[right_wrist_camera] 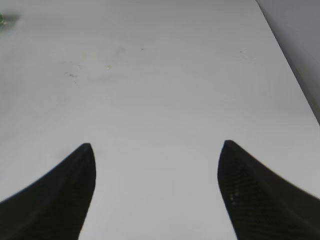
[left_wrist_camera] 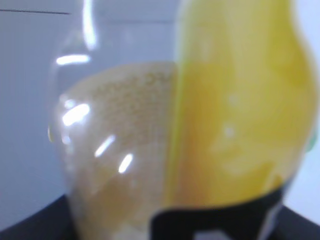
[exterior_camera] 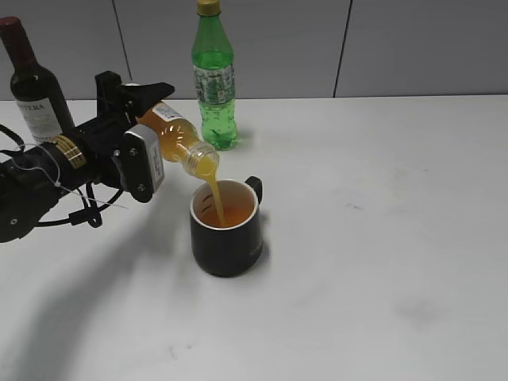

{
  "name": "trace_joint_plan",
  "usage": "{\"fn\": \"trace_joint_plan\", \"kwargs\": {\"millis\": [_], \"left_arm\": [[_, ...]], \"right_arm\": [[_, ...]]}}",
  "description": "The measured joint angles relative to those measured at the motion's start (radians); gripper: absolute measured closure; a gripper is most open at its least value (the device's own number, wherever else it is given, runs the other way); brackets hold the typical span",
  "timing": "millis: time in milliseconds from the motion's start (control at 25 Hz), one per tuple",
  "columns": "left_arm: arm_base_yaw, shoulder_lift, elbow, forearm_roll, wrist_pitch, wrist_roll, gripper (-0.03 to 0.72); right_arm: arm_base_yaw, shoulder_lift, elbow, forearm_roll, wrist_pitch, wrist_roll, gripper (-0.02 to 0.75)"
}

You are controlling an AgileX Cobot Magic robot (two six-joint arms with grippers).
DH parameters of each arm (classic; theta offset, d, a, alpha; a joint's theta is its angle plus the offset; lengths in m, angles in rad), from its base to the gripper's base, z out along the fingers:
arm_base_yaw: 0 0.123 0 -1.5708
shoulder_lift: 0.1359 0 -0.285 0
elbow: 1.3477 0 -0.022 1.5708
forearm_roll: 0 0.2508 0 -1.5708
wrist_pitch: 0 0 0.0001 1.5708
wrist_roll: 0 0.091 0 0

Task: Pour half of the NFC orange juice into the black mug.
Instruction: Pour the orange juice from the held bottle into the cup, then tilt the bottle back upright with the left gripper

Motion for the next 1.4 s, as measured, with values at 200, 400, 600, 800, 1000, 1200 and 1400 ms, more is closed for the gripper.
{"fn": "trace_joint_plan", "kwargs": {"millis": [200,400,600,800,1000,1200,1400], "left_arm": [[0.000,0.000,0.000,0.000,0.000,0.000,0.217],[0.000,0.000,0.000,0.000,0.000,0.000,0.217],[0.000,0.000,0.000,0.000,0.000,0.001,0.217],[0.000,0.000,0.000,0.000,0.000,0.002,0.217],[0.000,0.000,0.000,0.002,0.000,0.003,0.217],[0.000,0.000,0.000,0.004,0.000,0.006,0.217],[0.000,0.000,0.000,0.005,0.000,0.007,0.217]], "right_arm": [[0.000,0.000,0.000,0.000,0.000,0.000,0.162],[0.000,0.000,0.000,0.000,0.000,0.000,0.162],[0.000,0.000,0.000,0.000,0.000,0.000,0.162],[0.000,0.000,0.000,0.000,0.000,0.000,0.162],[0.000,0.000,0.000,0.000,0.000,0.000,0.162],[0.000,0.000,0.000,0.001,0.000,0.000,0.162],[0.000,0.000,0.000,0.001,0.000,0.000,0.162]]}}
